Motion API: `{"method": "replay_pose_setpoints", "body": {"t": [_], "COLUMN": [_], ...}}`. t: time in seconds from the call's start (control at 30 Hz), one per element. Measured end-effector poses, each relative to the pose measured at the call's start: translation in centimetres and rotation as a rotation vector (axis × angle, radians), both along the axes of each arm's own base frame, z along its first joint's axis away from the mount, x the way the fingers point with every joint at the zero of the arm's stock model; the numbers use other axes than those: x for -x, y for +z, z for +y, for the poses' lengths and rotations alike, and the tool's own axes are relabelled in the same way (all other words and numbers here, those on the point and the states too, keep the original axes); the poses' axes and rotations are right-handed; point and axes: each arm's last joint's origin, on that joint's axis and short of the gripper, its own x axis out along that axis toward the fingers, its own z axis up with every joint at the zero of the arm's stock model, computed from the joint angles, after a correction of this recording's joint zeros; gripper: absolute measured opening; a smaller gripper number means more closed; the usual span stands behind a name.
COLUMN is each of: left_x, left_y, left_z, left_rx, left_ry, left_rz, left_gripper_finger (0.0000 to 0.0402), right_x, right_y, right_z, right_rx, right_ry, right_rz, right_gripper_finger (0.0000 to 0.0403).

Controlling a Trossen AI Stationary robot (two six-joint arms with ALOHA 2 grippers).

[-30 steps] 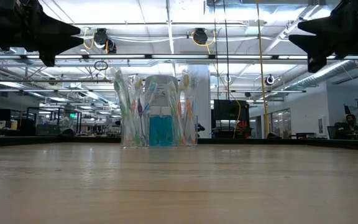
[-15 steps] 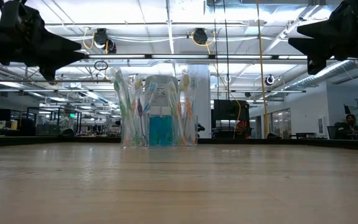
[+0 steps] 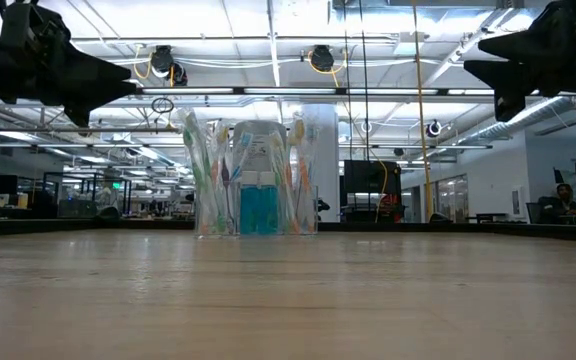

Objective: Pick & Place toothbrushing station
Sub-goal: Return to Home Position

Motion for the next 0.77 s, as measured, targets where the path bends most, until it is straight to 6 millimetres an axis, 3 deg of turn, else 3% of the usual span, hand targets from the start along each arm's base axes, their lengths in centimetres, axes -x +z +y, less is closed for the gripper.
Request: {"method": "replay_pose_setpoints", "body": {"t": [0.77], "left_x": [0.00], "left_y": [0.00], "left_z": [0.00], "left_rx": [0.021], "left_ry": [-0.002], "left_rz": [-0.005], "left_gripper_finger": [0.0159], "right_x": [-0.31], "right_y": [-0.70], "right_z": [0.03], "right_rx": [0.010], "right_ry": [-0.001], "right_rz": [0.074], "right_gripper_finger": [0.0144]}}
